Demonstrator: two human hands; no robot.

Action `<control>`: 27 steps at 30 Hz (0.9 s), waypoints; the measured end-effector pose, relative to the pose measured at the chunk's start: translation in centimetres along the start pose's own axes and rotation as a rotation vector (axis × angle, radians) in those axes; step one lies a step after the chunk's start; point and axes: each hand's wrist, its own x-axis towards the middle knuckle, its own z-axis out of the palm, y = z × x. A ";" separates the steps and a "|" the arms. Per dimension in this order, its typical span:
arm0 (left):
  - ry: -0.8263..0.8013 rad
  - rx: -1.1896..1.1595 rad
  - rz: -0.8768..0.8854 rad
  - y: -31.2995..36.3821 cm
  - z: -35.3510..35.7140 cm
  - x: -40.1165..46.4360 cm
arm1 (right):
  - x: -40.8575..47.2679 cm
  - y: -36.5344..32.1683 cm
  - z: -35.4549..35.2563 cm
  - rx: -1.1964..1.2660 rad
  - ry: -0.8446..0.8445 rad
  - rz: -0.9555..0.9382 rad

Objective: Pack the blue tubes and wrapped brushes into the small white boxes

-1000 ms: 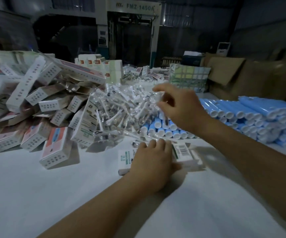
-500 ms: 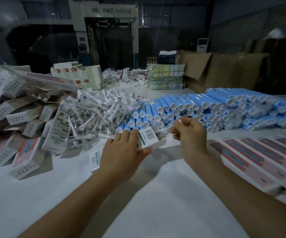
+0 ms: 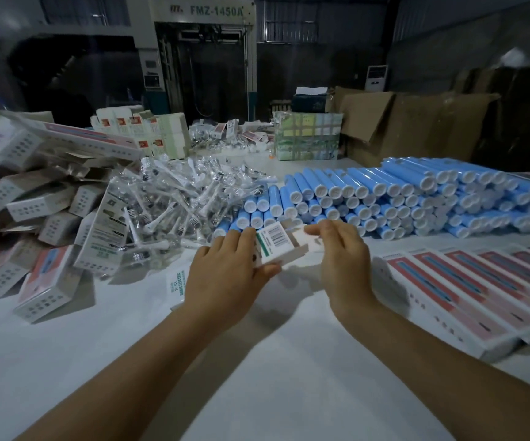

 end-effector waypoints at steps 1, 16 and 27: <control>0.011 -0.015 -0.013 -0.2 -0.1 0.1 | -0.1 -0.1 -0.4 -0.016 0.021 -0.018; -0.008 0.045 -0.053 -0.1 -0.2 0.0 | -1.7 1.3 0.3 -0.060 -0.186 -0.117; -0.032 0.118 0.042 0.5 -0.1 -0.9 | -0.9 1.4 0.2 -0.211 -0.292 0.019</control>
